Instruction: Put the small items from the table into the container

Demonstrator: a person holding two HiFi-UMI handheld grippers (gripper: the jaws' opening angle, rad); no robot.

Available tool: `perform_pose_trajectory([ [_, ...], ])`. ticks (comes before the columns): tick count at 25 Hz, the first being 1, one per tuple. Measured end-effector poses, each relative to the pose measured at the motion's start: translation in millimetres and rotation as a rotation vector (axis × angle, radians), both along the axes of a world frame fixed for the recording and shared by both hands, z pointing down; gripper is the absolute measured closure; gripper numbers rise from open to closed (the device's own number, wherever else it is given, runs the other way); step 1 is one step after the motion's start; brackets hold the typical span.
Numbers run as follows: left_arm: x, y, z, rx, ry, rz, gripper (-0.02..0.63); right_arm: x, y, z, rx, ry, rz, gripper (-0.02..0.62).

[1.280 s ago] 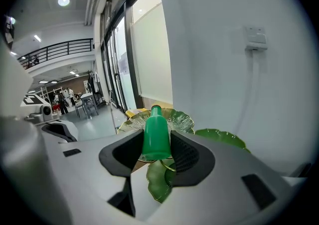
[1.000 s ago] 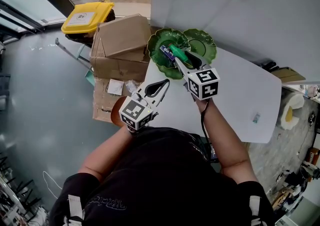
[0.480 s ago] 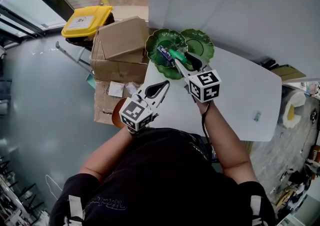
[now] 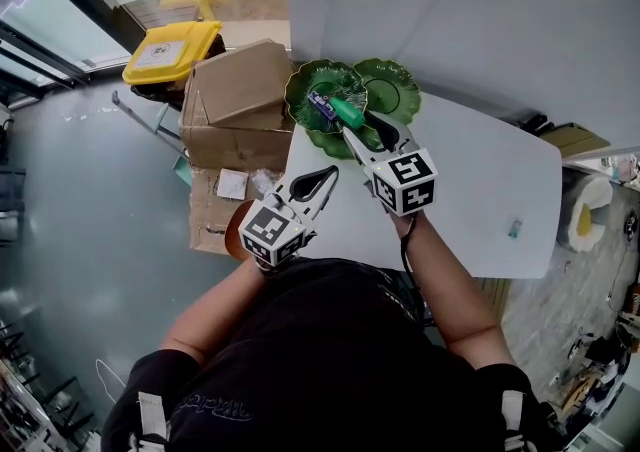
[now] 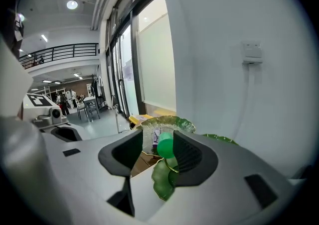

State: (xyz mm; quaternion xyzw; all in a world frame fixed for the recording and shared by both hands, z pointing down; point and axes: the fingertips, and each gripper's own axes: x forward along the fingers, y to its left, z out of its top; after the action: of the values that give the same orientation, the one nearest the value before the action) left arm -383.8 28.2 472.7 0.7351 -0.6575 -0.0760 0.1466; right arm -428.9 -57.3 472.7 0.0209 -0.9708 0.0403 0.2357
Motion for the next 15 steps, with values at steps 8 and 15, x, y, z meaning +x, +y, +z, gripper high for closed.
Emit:
perform_pose_trajectory([
  [8, 5.1, 1.1, -11.2, 0.014, -0.012, 0.013, 0.598, 33.3, 33.4, -22.6, -0.027, -0.063, -0.006, 0.417],
  [15, 10.0, 2.4, -17.9, 0.019, -0.028, 0.028, 0.600, 59.8, 53.8, -40.8, 0.002, -0.161, 0.016, 0.545],
])
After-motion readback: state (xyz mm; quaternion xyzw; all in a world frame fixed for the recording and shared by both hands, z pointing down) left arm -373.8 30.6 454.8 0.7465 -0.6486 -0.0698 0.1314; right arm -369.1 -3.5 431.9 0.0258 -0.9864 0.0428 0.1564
